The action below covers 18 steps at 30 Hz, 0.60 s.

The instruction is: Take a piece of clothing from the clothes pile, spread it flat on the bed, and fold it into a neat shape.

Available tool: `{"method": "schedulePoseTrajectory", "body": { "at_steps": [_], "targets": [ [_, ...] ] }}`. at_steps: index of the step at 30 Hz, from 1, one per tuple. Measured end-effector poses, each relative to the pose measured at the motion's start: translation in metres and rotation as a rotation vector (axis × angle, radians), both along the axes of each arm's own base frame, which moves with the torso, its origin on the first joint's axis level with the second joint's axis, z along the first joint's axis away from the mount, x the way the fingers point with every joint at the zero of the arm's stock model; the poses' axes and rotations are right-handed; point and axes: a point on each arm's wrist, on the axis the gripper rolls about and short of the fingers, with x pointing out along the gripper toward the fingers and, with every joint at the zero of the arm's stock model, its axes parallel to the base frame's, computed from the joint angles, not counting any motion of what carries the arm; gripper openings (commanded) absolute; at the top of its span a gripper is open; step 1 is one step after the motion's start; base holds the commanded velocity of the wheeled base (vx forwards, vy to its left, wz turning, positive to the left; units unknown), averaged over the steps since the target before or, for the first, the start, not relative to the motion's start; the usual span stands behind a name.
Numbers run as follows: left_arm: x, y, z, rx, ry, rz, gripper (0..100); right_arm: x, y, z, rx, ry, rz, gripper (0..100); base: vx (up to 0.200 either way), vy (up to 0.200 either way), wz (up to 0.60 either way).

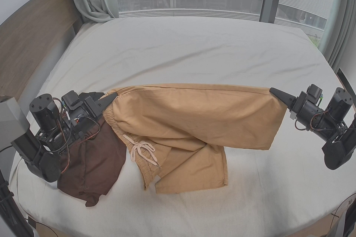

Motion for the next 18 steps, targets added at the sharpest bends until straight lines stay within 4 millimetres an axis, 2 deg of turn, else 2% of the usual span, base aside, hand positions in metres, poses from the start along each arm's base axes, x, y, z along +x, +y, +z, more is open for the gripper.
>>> {"method": "schedulePoseTrajectory", "body": {
  "at_steps": [9, 18],
  "targets": [
    [0.002, 0.004, 0.002, -0.001, -0.009, 0.014, 0, 0.005, 0.003, 0.002, 0.0, -0.016, 0.007, 0, 0.0, 0.0, 0.0],
    [0.002, 0.012, 0.006, 0.0, -0.022, 0.021, 0, 0.028, 0.008, 0.001, 0.007, -0.047, -0.026, 0, 0.0, 0.0, 0.0]
  ]
}}
